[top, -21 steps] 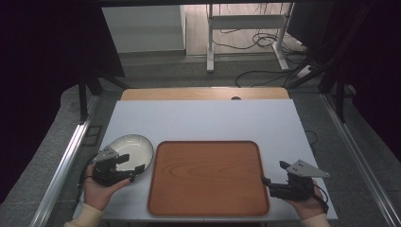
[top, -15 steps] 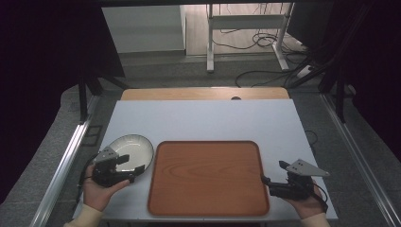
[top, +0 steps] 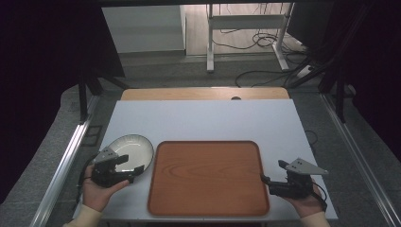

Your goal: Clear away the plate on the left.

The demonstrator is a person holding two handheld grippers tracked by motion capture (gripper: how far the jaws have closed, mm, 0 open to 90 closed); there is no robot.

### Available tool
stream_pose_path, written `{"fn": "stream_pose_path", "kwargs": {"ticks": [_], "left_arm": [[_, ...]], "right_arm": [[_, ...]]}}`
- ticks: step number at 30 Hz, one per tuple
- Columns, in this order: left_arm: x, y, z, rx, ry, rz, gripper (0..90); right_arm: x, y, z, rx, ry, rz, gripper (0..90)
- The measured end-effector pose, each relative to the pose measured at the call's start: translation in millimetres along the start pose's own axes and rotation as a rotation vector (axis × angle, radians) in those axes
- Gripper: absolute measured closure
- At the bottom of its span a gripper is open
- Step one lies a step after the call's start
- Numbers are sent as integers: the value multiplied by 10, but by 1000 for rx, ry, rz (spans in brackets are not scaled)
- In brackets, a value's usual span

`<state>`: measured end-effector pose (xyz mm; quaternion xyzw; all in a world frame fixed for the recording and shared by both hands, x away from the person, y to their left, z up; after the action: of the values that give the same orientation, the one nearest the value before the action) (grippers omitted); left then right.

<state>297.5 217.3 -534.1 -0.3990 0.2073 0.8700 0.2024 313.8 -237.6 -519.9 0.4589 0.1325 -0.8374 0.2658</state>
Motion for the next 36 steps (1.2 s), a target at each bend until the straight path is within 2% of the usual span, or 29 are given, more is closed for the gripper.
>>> {"fn": "stream_pose_path", "kwargs": {"ticks": [20,23,29,36], "left_arm": [[-57,-55,64,-8,29,14,205],[-93,-57,84,-4,42,22,204],[-246,-64,123,-20,70,0,203],[-374,-156,132,-46,87,-7,199]], "right_arm": [[8,-3,-25,-1,-7,12,162],[10,-9,-27,0,-9,15,162],[16,4,-32,2,-10,13,162],[21,11,-36,4,-11,10,162]]}}
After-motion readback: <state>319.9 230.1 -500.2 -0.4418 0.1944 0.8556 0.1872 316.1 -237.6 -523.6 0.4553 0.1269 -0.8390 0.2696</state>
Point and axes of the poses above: each handheld gripper's, and its own axes: z roughly backward along the jaws, x roughly out of its underside, y roughly to its right, the point moved 9 cm from there along -z, roughly forward along the jaws, and after that the axes turned 2 degrees about x, right-handed, at the moved point
